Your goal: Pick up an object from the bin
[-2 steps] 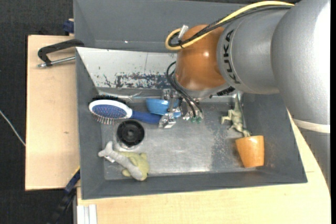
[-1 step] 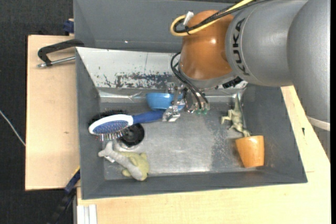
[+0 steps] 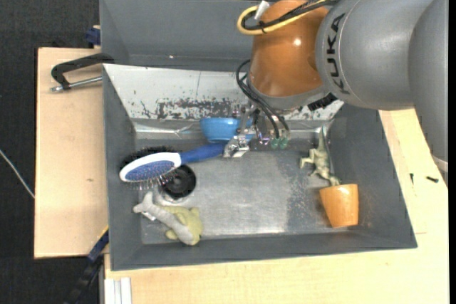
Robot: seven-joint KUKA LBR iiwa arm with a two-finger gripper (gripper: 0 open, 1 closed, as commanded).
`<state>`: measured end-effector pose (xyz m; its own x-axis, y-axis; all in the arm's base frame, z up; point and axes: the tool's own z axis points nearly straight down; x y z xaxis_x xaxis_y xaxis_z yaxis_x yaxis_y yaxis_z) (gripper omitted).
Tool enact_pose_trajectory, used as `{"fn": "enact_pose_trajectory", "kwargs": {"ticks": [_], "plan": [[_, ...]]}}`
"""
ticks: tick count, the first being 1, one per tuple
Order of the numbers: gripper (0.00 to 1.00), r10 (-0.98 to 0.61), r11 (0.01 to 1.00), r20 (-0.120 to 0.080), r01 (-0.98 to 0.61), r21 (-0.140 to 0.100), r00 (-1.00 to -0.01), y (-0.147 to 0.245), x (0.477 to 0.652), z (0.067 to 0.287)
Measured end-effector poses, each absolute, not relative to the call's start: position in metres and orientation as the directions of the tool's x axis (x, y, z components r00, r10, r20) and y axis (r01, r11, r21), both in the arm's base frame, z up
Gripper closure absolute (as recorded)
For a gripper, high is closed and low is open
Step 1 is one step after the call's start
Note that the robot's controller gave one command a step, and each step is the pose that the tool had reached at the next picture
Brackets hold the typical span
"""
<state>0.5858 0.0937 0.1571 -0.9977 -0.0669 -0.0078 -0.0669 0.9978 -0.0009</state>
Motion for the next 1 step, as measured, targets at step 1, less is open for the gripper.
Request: {"fn": "enact_pose_trajectory", "kwargs": {"ticks": [1], "plan": [[1.00,-0.067,0.998,-0.009,-0.067,-0.001,-0.998,0.0936,0.5875,0.1901]]}}
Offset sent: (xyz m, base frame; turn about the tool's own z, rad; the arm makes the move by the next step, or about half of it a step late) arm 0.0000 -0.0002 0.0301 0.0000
